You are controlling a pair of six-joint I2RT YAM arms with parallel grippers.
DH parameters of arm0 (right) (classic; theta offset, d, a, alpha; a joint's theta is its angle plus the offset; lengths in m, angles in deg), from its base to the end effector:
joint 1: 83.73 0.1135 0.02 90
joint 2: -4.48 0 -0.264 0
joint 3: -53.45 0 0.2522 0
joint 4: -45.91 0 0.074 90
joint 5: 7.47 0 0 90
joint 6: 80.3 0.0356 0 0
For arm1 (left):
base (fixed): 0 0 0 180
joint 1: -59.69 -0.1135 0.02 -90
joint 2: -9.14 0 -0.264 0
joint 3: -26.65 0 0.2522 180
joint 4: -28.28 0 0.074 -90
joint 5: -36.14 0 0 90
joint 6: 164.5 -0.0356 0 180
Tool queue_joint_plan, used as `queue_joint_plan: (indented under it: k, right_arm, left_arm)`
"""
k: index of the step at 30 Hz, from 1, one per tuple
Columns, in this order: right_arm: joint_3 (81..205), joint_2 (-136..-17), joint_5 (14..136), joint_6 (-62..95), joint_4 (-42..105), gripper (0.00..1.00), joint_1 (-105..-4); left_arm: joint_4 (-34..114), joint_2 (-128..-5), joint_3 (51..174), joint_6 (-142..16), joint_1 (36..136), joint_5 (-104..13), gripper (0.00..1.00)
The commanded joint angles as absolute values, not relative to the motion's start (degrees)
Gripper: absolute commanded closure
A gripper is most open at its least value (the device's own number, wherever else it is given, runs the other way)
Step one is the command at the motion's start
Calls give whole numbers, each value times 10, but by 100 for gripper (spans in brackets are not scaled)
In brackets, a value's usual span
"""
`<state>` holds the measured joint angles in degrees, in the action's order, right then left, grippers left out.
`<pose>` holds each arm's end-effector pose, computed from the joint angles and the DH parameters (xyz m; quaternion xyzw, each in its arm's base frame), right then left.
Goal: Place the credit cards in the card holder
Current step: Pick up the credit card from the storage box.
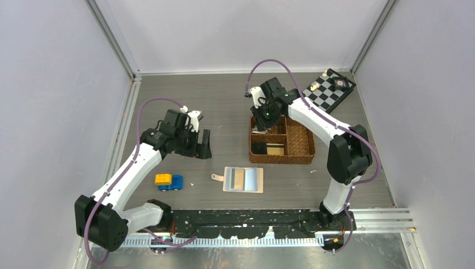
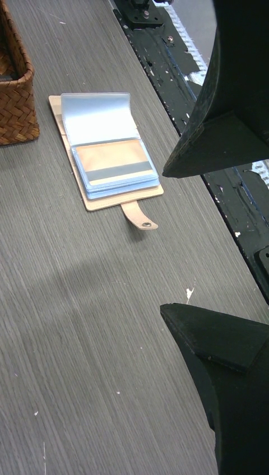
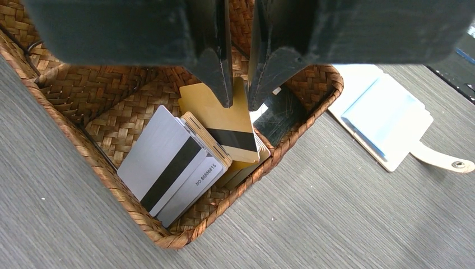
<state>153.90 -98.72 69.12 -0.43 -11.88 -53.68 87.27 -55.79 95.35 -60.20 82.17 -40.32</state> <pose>0.3297 0.2002 0.2638 -0.3578 0.8919 0.1549 0.2292 0.2017 -0.0925 0.2800 0.1027 0.9427 -0.2004 0.2461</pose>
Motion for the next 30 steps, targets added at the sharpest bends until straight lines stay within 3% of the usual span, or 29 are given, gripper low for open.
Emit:
queue_joint_plan:
  k: [1,11,18,25,30]
  right_arm:
    - [1562,-949,688,3,-122,80,-533]
    - [1540,-898,717,12,-79,87,-532]
    - [1518,-846,762,17,-38,99,-527]
    - [1531,-766,821,57,-52,99,-486]
    - [1516,-716,752,136,-84,100,-478]
  left_arm:
    - [862,-557,952,-611,819,-392,15]
    - [860,-549,953,-611,819,-394,16]
    - [855,-540,953,-613,819,-379,16]
    - [820,-498,940,-623,819,-301,20]
    - [764,-469,925,-616,820,-197,23]
